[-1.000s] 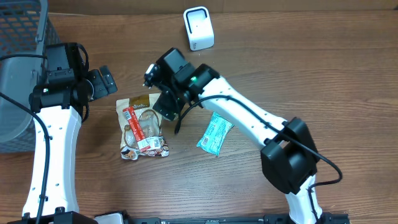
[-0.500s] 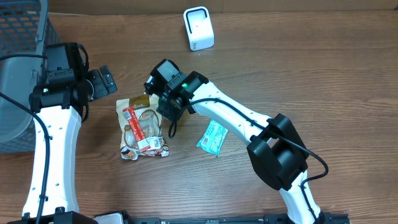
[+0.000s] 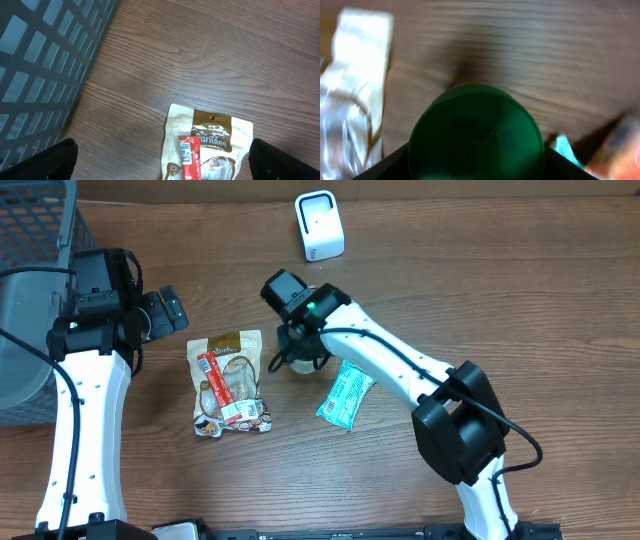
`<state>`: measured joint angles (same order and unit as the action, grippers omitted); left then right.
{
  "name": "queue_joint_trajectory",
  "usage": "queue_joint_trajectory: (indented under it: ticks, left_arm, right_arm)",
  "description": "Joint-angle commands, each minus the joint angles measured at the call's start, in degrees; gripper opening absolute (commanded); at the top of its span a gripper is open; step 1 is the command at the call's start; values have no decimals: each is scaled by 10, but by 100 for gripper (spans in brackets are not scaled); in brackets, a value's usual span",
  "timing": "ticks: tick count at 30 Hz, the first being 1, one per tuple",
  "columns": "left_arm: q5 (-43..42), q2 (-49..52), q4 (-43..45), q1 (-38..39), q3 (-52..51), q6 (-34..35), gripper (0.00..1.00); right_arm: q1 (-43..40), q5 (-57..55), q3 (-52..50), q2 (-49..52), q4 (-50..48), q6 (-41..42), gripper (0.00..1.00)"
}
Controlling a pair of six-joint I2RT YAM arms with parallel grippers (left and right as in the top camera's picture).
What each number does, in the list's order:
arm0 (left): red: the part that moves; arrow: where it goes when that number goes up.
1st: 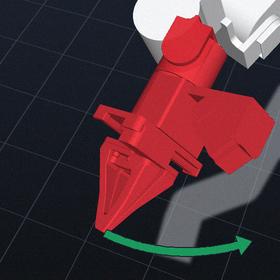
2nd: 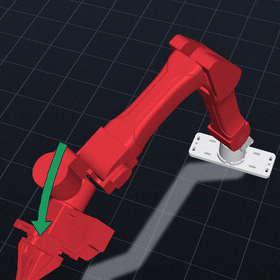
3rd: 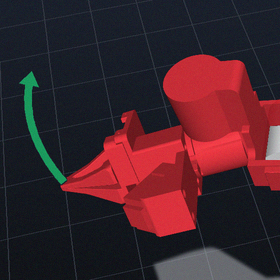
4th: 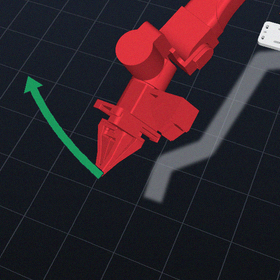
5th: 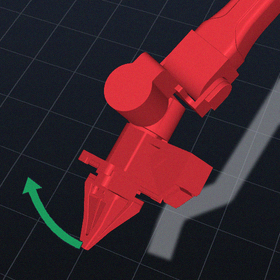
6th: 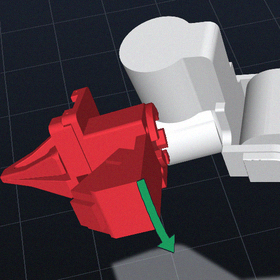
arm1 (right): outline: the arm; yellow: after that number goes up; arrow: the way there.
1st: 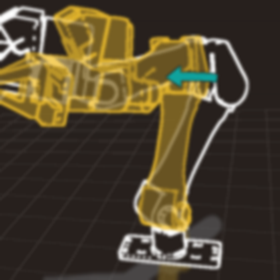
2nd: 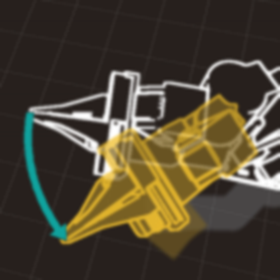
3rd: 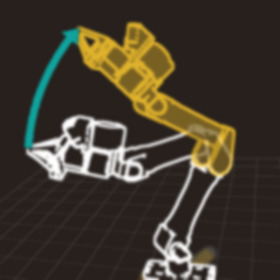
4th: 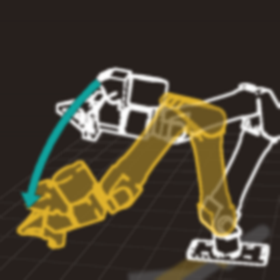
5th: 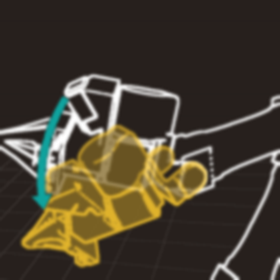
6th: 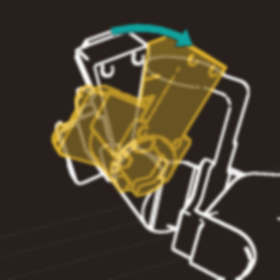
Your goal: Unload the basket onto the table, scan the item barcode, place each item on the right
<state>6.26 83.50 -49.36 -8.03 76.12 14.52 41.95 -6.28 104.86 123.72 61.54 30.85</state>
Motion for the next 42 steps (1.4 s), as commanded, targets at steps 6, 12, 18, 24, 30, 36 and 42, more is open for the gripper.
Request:
queue_joint_trajectory:
  ticks: [6,12,18,24,30,36,42]
  left_arm:
    - [3,-3,1,-2,10,-10,99]
    - [3,-3,1,-2,10,-10,100]
    - [3,-3,1,-2,10,-10,100]
    - [3,-3,1,-2,10,-10,100]
    - [3,-3,1,-2,10,-10,100]
    - [3,-3,1,-2,10,-10,100]
    - [3,-3,1,-2,10,-10,100]
  right_arm:
    - [-4,-12,-7,-32,-2,212,100]
    - [-21,-12,-5,-32,-23,-30,99]
    - [-33,-10,-6,-32,-9,-35,98]
    - [-32,-1,-6,-32,-10,-35,95]
    - [-57,1,61,-69,40,-35,100]
    - [-151,17,74,-126,134,-10,100]
    - [-297,170,10,-126,176,-9,77]
